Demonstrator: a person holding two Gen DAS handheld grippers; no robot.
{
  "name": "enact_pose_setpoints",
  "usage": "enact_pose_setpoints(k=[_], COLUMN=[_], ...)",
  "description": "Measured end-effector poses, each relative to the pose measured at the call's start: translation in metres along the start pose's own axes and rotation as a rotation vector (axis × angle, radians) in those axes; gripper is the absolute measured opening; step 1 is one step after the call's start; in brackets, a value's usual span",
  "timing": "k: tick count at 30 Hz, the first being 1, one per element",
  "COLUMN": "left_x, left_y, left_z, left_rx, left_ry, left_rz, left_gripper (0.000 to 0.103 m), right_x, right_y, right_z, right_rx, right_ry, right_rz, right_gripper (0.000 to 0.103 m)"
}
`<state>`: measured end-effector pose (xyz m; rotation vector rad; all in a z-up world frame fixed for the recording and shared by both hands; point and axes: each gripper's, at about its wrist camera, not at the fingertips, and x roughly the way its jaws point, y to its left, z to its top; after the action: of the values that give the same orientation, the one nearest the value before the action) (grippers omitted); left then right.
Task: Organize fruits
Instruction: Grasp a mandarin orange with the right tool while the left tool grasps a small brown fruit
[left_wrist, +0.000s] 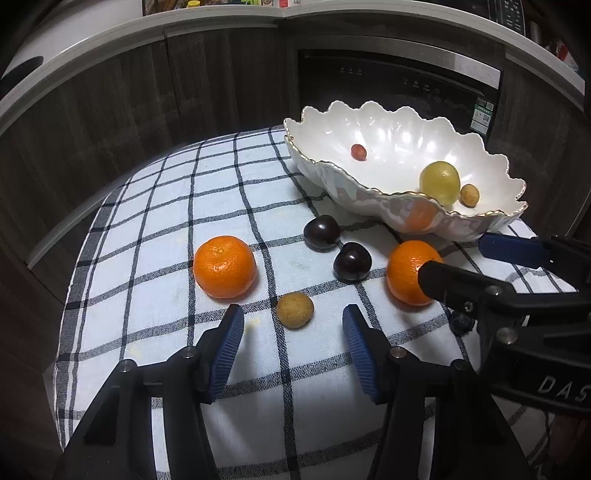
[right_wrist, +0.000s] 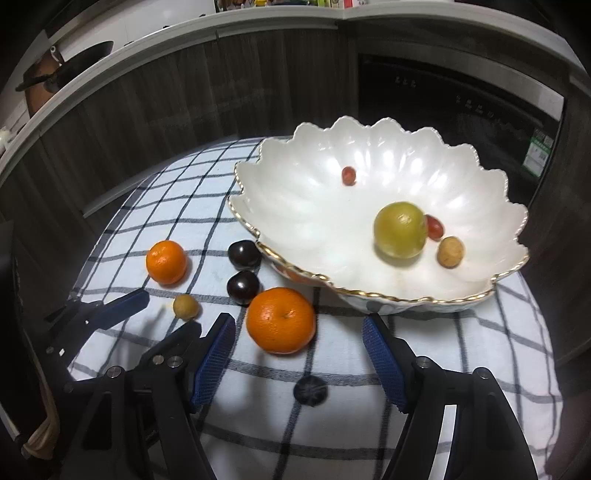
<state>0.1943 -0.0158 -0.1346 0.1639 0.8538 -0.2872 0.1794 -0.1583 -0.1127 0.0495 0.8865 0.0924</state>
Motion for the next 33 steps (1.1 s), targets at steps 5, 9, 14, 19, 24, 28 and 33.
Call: enact_pose_setpoints(k=[5,9,14,19,24,28,33], left_x=[0.006,0.011,0.018,0.022,0.024,0.024,0.023], left_y=[0.001,0.004,0.007,0.008,0.007,0.007,0.009], left_z=[-0.001,-0.001,0.0,0.003,0.006,0.006,0.006], left_rx=[-0.003,-0.011,-0.032,-0.043,-0.036,-0.042,-0.052], left_ry=[0.016,0.024,0.048,0.053,0.053,0.051,0.051], left_rz=[-0.01,-0.017,-0.02,-0.033,-0.036,-0.016,-0.016], left_gripper=[0.051,0.049,0.047,0.042,0.033,0.024,0.024], right_x=[0.009,0.018,0.027,0.035,0.042,0.041,0.041], right_y=[0.002,0.002,0.003,0.001,-0.001,0.0,0.0], right_z=[0.001,0.003,0.004,0.004,0.004,0.004,0.004], right_rx=[0.019,0.047,0.061,0.079,0.094,0.091,0.094], right_ry=[0.032,0.066,0.086,0.111,0.124,0.121,0.119], right_rz=[-0.001,0.015,0.025,0.035,0.06,0.063,0.064], right_gripper=[0.071,0.066,0.063,0.059,0.049,0.048,0.047])
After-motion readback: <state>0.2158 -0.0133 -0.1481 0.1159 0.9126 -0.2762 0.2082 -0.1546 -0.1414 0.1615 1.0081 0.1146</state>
